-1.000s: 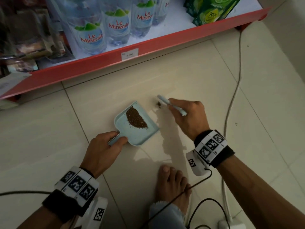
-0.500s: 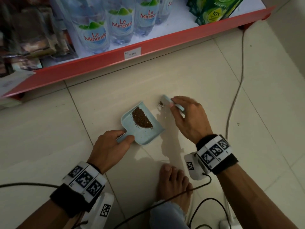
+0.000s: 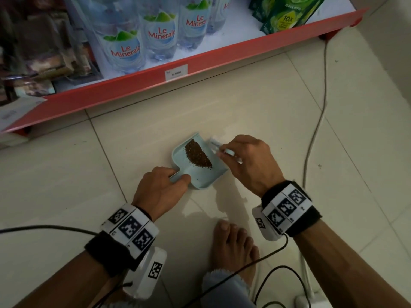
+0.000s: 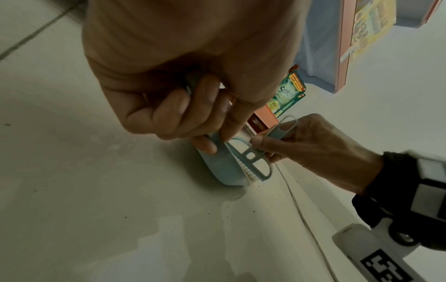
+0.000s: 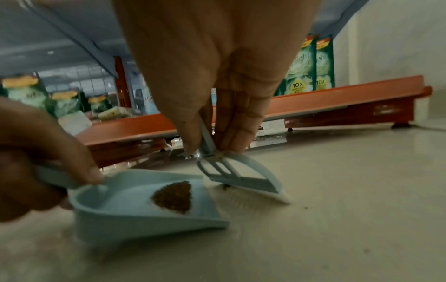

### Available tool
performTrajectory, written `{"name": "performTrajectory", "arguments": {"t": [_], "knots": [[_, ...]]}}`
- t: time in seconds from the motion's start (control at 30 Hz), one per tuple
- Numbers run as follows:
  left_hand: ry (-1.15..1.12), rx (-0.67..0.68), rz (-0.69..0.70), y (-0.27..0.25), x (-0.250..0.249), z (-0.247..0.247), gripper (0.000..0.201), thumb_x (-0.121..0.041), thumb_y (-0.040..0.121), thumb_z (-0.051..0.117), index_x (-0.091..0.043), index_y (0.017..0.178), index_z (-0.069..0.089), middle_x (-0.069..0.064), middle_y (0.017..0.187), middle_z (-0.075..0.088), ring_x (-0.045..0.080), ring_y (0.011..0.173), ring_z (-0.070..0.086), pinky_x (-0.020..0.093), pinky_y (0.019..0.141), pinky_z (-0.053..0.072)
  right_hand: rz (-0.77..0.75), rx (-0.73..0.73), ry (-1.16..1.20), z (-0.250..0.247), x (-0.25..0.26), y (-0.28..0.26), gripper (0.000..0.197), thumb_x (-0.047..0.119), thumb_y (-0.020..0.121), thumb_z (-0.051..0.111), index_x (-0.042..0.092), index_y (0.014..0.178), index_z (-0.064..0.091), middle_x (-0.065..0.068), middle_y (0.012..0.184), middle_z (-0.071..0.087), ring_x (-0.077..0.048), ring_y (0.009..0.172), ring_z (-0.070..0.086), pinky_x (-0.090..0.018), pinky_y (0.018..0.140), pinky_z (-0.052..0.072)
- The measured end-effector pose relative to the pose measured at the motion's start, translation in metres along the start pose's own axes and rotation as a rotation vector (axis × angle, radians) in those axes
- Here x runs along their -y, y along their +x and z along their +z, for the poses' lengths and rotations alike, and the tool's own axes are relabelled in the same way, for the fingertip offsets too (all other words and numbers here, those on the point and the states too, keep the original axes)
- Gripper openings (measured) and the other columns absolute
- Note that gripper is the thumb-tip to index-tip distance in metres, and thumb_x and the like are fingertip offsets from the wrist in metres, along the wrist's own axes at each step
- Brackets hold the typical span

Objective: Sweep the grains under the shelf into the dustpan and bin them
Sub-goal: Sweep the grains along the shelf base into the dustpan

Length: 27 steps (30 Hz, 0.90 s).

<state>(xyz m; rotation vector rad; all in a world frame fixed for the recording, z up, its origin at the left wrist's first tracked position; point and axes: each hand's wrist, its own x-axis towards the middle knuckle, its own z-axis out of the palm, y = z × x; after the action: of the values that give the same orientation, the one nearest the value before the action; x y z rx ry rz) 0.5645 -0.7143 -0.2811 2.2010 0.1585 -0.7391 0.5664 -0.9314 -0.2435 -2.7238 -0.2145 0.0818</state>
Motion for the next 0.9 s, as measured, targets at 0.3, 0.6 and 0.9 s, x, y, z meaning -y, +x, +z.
{"name": "performTrajectory", "arguments": {"t": [0.3,0.6,0.9], "knots": [[-0.027,0.009,-0.005,-0.001,0.002,0.003,0.041,-0.041,0.086,0.062,-0.011,0.057,0.059,-0.004,0.051,0.054,0.017,0.053,0.054,0.028,0.055,0.039,0.173,-0.212,-0.069,-0.009,-0.005,0.007,0.033,0.038,0.102,0.047,0.016,0.101,0.072,0.0,0.083,0.06,-0.018,0.073,0.056,-0.032,0.06,0.049],[-0.032,0.002,-0.016,-0.007,0.003,0.003,0.045,-0.04,0.086,0.061,-0.017,0.051,0.046,-0.004,0.049,0.05,0.019,0.052,0.051,0.029,0.055,0.037,0.106,-0.257,0.151,-0.009,0.005,-0.003,0.023,0.033,0.098,0.057,0.019,0.104,0.074,0.003,0.085,0.071,-0.013,0.072,0.063,-0.035,0.063,0.055],[-0.042,-0.002,-0.016,-0.009,0.007,0.0,0.046,-0.039,0.086,0.061,-0.017,0.05,0.045,-0.003,0.049,0.05,0.02,0.054,0.052,0.03,0.058,0.04,0.106,-0.232,0.193,0.004,0.017,-0.011,0.021,0.032,0.097,0.06,0.017,0.101,0.075,0.003,0.086,0.073,-0.013,0.073,0.064,-0.033,0.064,0.055]]}}
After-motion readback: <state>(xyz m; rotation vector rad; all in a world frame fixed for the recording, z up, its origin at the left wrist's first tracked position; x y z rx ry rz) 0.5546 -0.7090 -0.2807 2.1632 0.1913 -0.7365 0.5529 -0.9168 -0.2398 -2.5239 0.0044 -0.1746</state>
